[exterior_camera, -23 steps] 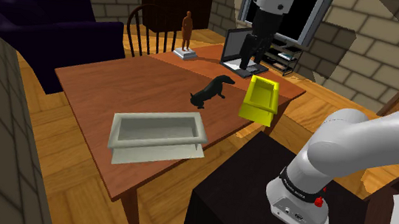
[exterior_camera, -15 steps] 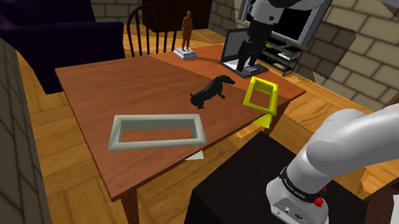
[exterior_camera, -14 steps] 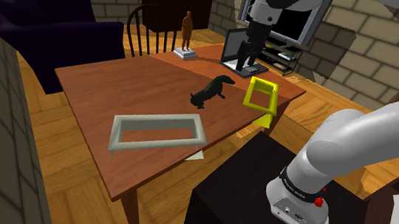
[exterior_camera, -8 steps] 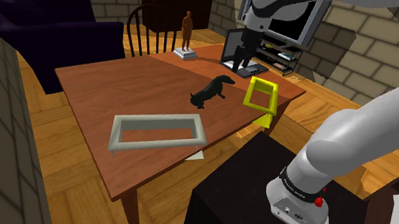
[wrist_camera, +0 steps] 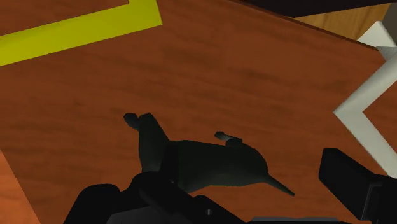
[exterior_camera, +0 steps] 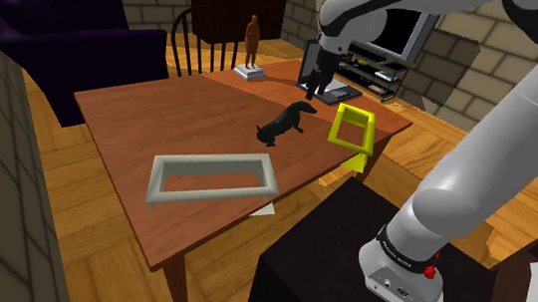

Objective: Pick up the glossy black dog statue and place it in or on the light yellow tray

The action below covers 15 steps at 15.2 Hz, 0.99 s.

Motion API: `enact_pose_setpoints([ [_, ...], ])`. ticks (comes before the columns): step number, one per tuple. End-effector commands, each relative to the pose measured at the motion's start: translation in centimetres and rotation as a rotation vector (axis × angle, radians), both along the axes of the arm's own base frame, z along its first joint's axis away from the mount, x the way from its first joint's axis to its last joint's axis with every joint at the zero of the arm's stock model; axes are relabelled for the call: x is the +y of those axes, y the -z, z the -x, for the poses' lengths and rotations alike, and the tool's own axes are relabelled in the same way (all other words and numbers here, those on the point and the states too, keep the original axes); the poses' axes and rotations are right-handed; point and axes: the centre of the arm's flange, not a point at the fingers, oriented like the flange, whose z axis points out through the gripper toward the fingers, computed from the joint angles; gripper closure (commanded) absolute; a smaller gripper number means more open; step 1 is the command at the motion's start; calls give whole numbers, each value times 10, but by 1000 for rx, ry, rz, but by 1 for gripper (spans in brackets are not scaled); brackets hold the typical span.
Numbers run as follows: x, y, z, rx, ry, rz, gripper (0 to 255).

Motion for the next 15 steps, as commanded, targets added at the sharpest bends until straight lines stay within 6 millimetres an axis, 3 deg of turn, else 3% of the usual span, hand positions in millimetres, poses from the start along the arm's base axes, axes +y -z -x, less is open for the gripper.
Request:
enact_pose_setpoints([
  [1,-20,13,-14,-2,-11,-5,0],
  [6,-58,46,-51,-6,-32,-19,0],
  [15,-53,85,-52,-6,-32,-19,0],
])
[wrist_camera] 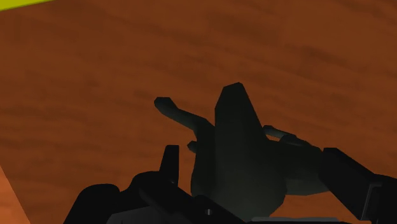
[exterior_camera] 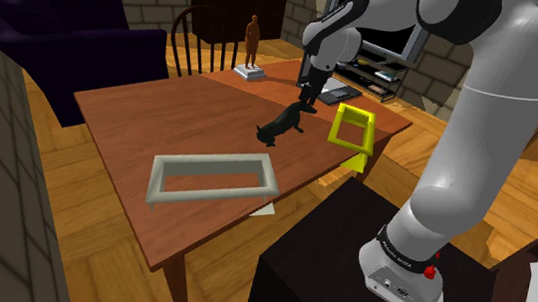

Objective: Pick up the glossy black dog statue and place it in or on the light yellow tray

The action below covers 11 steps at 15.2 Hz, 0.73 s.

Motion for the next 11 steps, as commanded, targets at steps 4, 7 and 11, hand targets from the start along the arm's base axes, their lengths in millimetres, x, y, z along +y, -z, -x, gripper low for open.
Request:
enact_pose_setpoints([
  [4,0,2,0,0,0,0,0],
  [7,0,2,0,0,0,0,255],
  [11,0,2,0,0,0,0,255],
])
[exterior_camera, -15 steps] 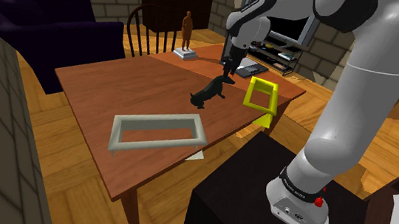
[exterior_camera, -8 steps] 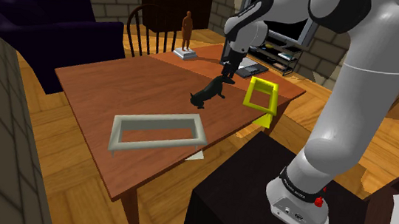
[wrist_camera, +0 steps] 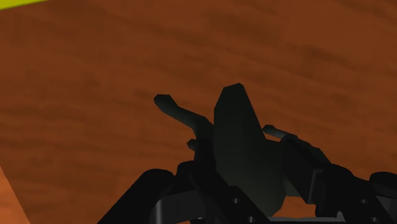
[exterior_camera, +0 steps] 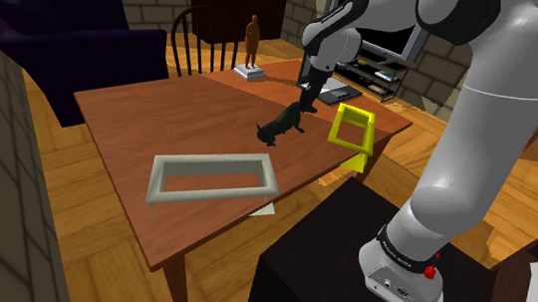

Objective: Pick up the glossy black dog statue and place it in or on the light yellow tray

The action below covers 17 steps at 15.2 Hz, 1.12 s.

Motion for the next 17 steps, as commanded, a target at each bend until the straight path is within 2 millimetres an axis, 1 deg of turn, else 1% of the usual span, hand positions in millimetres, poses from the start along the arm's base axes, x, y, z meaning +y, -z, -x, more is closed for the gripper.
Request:
enact_pose_setpoints([
  [1,0,0,0,1,0,0,255],
  [5,0,1,0,1,0,0,255],
  [17,0,-63,0,1,0,0,255],
])
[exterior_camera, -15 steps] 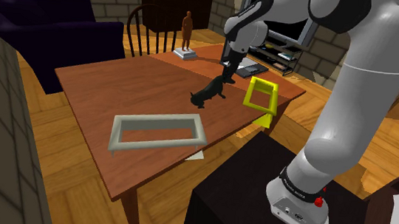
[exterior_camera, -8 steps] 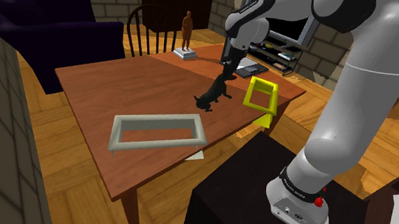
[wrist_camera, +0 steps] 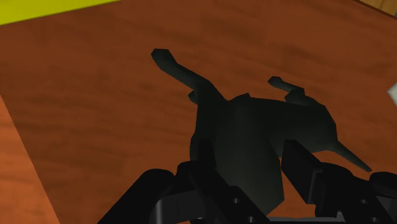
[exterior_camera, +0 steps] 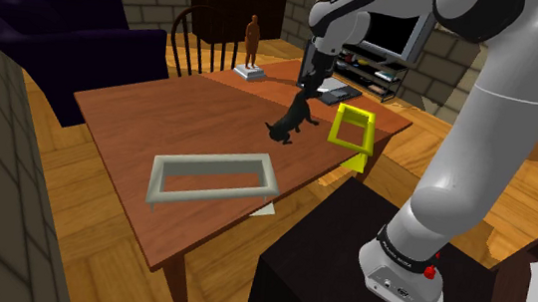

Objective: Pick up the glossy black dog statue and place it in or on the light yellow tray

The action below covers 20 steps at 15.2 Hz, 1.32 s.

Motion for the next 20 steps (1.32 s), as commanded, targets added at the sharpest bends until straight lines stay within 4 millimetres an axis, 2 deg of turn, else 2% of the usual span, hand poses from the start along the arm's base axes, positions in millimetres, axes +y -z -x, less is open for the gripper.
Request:
enact_pose_setpoints([
  [1,1,-12,-1,0,0,0,255],
  [20,1,-112,-1,0,0,0,255],
])
